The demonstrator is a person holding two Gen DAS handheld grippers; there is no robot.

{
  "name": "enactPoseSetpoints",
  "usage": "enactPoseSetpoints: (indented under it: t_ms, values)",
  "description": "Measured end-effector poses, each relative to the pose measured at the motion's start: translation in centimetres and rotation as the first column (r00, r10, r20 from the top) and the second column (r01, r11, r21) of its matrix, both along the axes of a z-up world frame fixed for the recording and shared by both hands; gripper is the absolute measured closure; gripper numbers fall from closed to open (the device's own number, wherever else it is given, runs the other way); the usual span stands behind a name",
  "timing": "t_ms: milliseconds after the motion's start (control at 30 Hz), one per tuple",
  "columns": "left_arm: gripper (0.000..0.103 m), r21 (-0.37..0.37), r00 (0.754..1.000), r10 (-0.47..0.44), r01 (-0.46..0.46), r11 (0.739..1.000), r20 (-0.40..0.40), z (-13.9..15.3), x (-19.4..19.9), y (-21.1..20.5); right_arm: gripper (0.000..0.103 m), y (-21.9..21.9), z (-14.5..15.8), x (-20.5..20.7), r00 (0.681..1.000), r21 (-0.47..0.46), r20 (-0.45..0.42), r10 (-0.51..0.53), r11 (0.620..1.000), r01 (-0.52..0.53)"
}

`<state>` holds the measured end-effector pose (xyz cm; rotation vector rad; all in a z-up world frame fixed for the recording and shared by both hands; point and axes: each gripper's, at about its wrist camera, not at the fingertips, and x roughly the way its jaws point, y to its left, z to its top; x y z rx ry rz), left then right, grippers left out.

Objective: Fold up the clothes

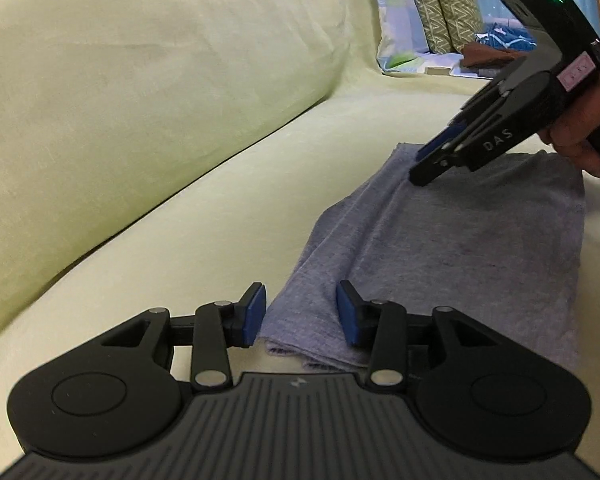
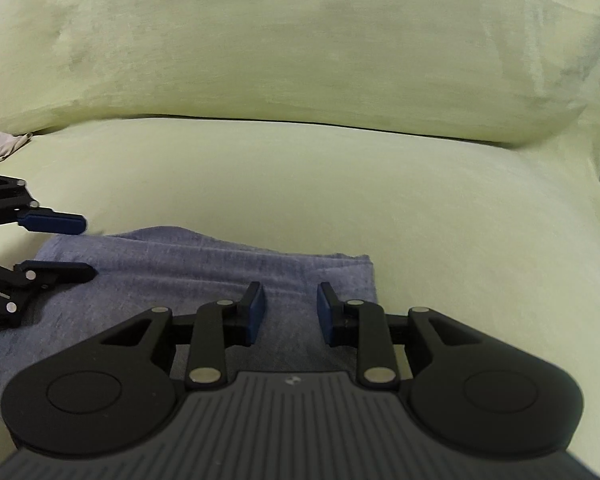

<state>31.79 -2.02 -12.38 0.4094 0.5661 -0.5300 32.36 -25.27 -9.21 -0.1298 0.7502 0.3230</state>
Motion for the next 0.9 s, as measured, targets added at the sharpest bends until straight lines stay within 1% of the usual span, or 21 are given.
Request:
enactPoseSetpoints:
  t_ms: [133, 233, 367, 400, 467, 567, 633, 667, 733, 767, 800, 900]
  values:
    - [0.055, -0.034, 1.000, 0.025, -0.025, 0.999, -0.011, 0.3, 0.2, 0.9, 0.078, -0.2, 0.2, -1.2, 1.000, -0.022, 0.021, -0.001, 1.000, 0.001]
    - [0.055, -0.031, 0.999, 0.053, -0.053, 0.998, 0.003, 0.8, 0.0, 1.1, 0.078, -0.6, 0.6, -2.2, 0.999, -0.014, 0.038, 0.007, 1.000, -0.007]
    - [0.056, -0.057, 0.998, 0.044, -0.042, 0.997, 0.039, 2.9, -2.5, 0.1, 0.078, -0.9, 1.7, -4.4, 0.996, 0.014, 0.086, 0.010, 1.000, -0.012]
    - [0.056, -0.065, 0.998, 0.041, -0.038, 0.997, 0.048, 3.5, -3.2, -0.1, 0.078, -0.8, 2.0, -5.5, 0.994, 0.028, 0.110, 0.021, 0.999, -0.024]
    - [0.056, -0.073, 0.999, 0.013, -0.011, 0.997, 0.038, 3.6, -4.4, -0.9, 0.078, -0.6, 2.0, -6.9, 0.991, 0.030, 0.123, 0.051, 0.998, -0.055]
    - [0.056, -0.059, 1.000, -0.027, 0.028, 0.998, 0.006, 2.5, -6.0, -2.1, 0.078, 0.3, 1.1, -9.2, 0.983, -0.028, 0.117, 0.141, 0.990, -0.139]
    - [0.056, -0.029, 0.999, -0.035, 0.035, 0.999, -0.028, 1.0, -6.8, -2.6, 0.078, 0.9, 0.3, -9.9, 0.975, -0.084, 0.107, 0.193, 0.979, -0.185]
    - [0.056, -0.027, 0.999, -0.030, 0.029, 0.999, -0.031, 0.7, -7.1, -2.5, 0.078, 0.8, 0.0, -10.4, 0.973, -0.108, 0.110, 0.203, 0.976, -0.192]
    - [0.056, -0.032, 0.999, -0.015, 0.014, 0.999, -0.028, 0.5, -7.4, -2.1, 0.078, -0.4, 0.0, -10.3, 0.979, -0.082, 0.104, 0.178, 0.982, -0.169]
    - [0.056, -0.035, 1.000, -0.008, 0.007, 0.999, -0.027, 0.5, -7.6, -1.9, 0.074, -0.8, 0.1, -10.3, 0.982, -0.068, 0.100, 0.163, 0.985, -0.156]
    - [0.056, -0.033, 1.000, 0.000, -0.001, 0.999, -0.024, 0.4, -7.7, -1.8, 0.068, -1.9, 0.1, -10.3, 0.987, -0.051, 0.094, 0.126, 0.991, -0.122]
    - [0.056, -0.012, 1.000, 0.002, -0.002, 1.000, -0.007, 0.3, -8.0, -2.3, 0.068, -3.4, 0.0, -10.3, 0.993, -0.046, 0.097, 0.069, 0.997, -0.065]
